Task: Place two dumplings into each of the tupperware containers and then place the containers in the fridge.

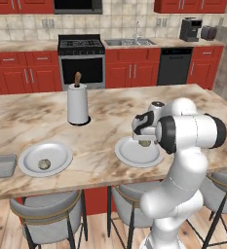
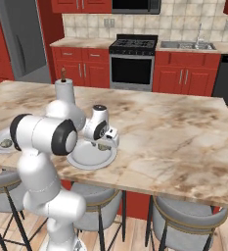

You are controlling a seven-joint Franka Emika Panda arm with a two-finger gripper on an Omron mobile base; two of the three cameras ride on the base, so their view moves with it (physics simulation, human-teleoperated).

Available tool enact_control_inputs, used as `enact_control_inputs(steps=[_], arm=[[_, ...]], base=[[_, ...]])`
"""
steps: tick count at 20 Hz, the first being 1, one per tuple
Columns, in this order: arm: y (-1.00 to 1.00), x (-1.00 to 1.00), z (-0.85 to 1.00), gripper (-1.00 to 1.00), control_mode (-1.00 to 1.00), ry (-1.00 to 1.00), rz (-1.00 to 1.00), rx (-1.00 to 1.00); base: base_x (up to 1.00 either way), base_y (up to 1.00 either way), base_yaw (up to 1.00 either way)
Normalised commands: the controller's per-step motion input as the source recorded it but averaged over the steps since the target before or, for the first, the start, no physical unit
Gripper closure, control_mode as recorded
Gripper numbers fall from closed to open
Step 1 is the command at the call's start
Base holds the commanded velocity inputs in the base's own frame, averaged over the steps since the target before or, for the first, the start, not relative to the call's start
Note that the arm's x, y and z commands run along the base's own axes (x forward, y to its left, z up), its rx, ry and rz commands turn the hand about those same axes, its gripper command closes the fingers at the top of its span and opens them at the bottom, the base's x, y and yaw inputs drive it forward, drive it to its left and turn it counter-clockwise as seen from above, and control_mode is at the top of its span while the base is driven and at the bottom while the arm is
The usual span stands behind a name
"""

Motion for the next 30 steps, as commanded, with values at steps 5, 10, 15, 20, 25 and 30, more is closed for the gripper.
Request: enact_control_inputs(steps=[5,10,15,20,25,30], arm=[[0.00,0.23,-0.21,-1.00,-1.00,0.00,0.00,0.00],[0.00,0.19,-0.03,-1.00,-1.00,0.00,0.00,0.00],[0.00,0.08,-0.03,-1.00,-1.00,0.00,0.00,0.00],[0.00,0.00,-0.14,-1.00,-1.00,0.00,0.00,0.00],[0.00,0.00,-0.14,1.00,-1.00,0.02,0.00,0.00],[0.00,0.00,0.00,1.00,-1.00,0.01,0.00,0.00]], base=[[0.00,0.00,0.00],[0.00,0.00,0.00],[0.00,0.00,0.00],[0.00,0.00,0.00],[0.00,0.00,0.00],[0.00,0.00,0.00]])
